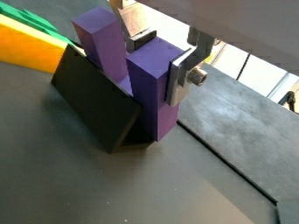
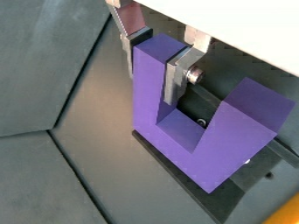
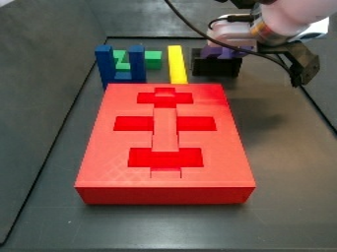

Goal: Pick up the purple object. Move up. Place the purple object on the fixture. Regrasp the purple object. Move to above the board. Insert the purple object.
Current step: Regrasp the purple object, then move to above the board.

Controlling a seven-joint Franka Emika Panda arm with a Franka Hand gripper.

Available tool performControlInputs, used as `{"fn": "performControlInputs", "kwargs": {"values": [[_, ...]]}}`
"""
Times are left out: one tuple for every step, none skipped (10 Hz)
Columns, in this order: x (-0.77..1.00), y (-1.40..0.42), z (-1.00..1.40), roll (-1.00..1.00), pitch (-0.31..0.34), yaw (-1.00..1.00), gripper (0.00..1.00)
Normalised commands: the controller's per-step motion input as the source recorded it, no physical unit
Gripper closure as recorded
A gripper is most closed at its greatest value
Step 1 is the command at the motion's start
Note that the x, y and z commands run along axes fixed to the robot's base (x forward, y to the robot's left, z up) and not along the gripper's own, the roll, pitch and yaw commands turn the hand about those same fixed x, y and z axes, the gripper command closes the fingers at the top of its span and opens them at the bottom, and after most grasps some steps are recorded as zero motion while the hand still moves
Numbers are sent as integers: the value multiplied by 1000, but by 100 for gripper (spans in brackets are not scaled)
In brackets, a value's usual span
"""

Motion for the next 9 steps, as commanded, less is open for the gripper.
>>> {"fn": "performControlInputs", "kwargs": {"values": [[0, 0, 0, 0, 0, 0, 100], [0, 0, 0, 0, 0, 0, 100], [0, 0, 0, 0, 0, 0, 100], [0, 0, 0, 0, 0, 0, 100], [0, 0, 0, 0, 0, 0, 100], [0, 0, 0, 0, 0, 0, 100], [0, 0, 0, 0, 0, 0, 100], [0, 0, 1400, 0, 0, 0, 100], [-1, -15, 1400, -16, -16, 1, 100]]}}
